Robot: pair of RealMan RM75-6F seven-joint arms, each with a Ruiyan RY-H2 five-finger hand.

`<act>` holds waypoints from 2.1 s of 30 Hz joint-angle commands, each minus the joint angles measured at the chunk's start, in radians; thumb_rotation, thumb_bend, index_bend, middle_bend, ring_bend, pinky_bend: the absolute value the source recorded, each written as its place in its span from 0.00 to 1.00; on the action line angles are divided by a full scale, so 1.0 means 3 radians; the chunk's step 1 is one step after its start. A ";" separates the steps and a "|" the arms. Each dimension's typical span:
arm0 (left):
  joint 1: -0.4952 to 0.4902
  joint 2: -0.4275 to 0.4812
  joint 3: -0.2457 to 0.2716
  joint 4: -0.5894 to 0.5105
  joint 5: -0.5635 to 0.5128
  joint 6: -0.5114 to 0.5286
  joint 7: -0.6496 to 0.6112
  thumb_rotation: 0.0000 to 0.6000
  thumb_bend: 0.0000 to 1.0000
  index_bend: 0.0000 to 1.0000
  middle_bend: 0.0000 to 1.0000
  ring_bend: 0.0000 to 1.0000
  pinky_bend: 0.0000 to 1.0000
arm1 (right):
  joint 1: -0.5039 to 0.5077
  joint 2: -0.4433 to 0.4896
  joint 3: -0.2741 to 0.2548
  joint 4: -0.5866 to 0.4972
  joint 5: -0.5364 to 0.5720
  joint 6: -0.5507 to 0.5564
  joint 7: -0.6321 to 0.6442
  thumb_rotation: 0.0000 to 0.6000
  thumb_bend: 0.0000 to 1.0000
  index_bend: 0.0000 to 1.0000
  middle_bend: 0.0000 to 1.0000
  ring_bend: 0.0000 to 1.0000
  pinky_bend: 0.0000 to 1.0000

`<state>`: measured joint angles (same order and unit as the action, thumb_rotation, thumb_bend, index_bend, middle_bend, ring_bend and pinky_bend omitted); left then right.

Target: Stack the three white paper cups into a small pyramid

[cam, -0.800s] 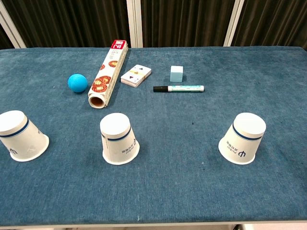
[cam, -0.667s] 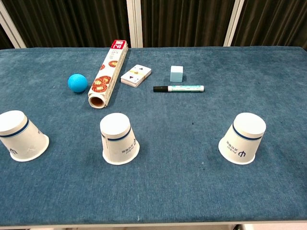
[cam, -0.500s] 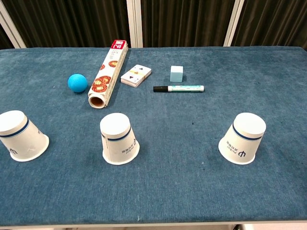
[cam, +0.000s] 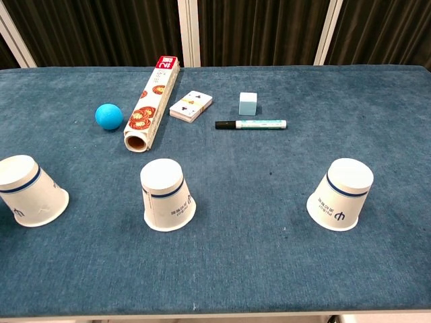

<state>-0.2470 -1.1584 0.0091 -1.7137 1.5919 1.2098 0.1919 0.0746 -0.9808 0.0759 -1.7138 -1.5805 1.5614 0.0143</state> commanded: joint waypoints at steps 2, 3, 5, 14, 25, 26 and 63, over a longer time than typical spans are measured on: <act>-0.0164 -0.0049 -0.0017 -0.0116 -0.0077 -0.0217 0.0129 1.00 0.19 0.23 0.14 0.08 0.01 | 0.0005 -0.0013 -0.0001 0.0013 0.0005 -0.0017 0.0011 1.00 0.35 0.00 0.00 0.00 0.00; -0.0181 -0.0055 -0.0019 -0.0127 -0.0106 -0.0249 0.0141 1.00 0.19 0.23 0.14 0.08 0.01 | 0.0010 -0.0018 -0.0001 0.0018 0.0010 -0.0027 0.0013 1.00 0.35 0.00 0.00 0.00 0.00; -0.0215 -0.0064 -0.0018 -0.0151 -0.0172 -0.0320 0.0167 1.00 0.19 0.23 0.14 0.08 0.01 | 0.0021 -0.0032 -0.0003 0.0032 0.0017 -0.0054 0.0015 1.00 0.35 0.00 0.00 0.00 0.00; -0.0306 -0.0124 0.0005 -0.0119 -0.0312 -0.0462 0.0137 1.00 0.26 0.23 0.14 0.07 0.01 | 0.0061 -0.0082 0.0003 0.0088 0.0054 -0.0137 0.0041 1.00 0.35 0.00 0.00 0.00 0.00; -0.0357 -0.0137 0.0035 -0.0058 -0.0422 -0.0504 0.0149 1.00 0.30 0.24 0.14 0.07 0.01 | 0.0066 -0.0086 0.0002 0.0081 0.0070 -0.0153 0.0027 1.00 0.35 0.00 0.00 0.00 0.00; -0.0357 -0.0135 0.0038 -0.0055 -0.0430 -0.0503 0.0149 1.00 0.30 0.25 0.14 0.07 0.01 | 0.0067 -0.0087 0.0003 0.0078 0.0071 -0.0154 0.0023 1.00 0.35 0.00 0.00 0.00 0.00; -0.0911 -0.0566 -0.0133 -0.0199 -0.0466 -0.0842 0.0258 1.00 0.36 0.41 0.14 0.07 0.01 | 0.0035 -0.0103 -0.0009 0.0128 0.0122 -0.0152 0.0073 1.00 0.35 0.00 0.00 0.00 0.00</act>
<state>-0.5164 -1.3240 -0.0286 -1.7717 1.4565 0.9602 0.2647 0.0852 -1.0116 0.0732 -1.6752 -1.5439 1.5156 0.0363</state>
